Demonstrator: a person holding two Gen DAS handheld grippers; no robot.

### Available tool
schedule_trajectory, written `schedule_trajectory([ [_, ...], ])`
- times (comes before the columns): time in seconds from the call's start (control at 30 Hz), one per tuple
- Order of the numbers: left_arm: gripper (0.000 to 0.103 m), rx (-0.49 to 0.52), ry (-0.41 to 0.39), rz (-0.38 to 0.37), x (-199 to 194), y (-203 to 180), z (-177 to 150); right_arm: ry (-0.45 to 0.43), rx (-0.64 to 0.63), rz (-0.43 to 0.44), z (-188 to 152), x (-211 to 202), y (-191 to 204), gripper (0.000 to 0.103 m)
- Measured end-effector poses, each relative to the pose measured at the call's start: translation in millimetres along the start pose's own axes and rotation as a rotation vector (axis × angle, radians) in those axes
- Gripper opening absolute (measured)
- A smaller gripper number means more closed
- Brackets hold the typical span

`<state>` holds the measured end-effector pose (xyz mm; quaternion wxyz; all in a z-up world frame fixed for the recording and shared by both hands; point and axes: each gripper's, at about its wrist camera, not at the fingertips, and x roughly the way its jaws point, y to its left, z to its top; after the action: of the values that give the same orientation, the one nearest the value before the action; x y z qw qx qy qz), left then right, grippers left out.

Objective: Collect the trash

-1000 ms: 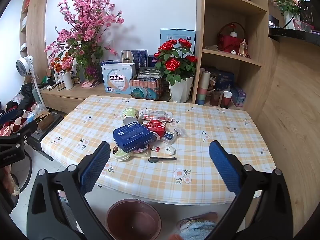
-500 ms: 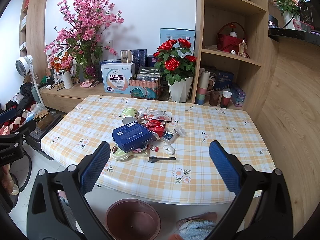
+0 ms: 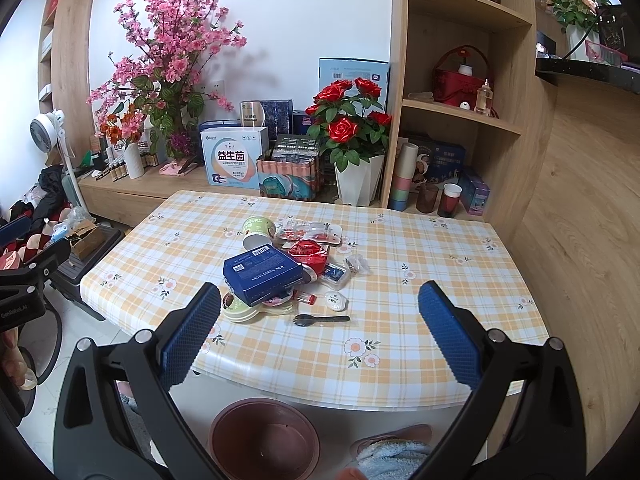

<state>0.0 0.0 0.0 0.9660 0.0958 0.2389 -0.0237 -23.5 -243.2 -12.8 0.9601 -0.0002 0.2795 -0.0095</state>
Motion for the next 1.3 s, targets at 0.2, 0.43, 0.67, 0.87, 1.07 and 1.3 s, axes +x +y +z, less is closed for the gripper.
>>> schedule_trajectory([
  [0.2, 0.098, -0.001, 0.0, 0.0, -0.2, 0.2, -0.1, -0.001, -0.001, 0.0, 0.0, 0.2, -0.2, 0.097],
  [0.43, 0.098, -0.001, 0.0, 0.0, -0.6, 0.3, -0.3, -0.001, -0.001, -0.001, -1.5, 0.9, 0.5, 0.097],
  [0.67, 0.098, -0.002, -0.001, 0.0, -1.1, 0.4, -0.5, -0.001, -0.001, -0.002, -3.3, 1.7, 1.1, 0.097],
  [0.87, 0.098, -0.002, -0.001, 0.0, -1.5, 0.6, -0.7, -0.001, -0.002, -0.002, -3.6, 1.7, 1.0, 0.097],
  [1.07, 0.098, -0.003, -0.001, -0.001, -1.9, 0.8, -0.9, 0.0, -0.002, -0.002, -2.5, 0.1, 2.8, 0.097],
  [1.3, 0.098, -0.006, 0.004, -0.002, -1.9, 0.8, -0.7, 0.004, -0.002, -0.001, -1.5, 1.4, 2.2, 0.097],
])
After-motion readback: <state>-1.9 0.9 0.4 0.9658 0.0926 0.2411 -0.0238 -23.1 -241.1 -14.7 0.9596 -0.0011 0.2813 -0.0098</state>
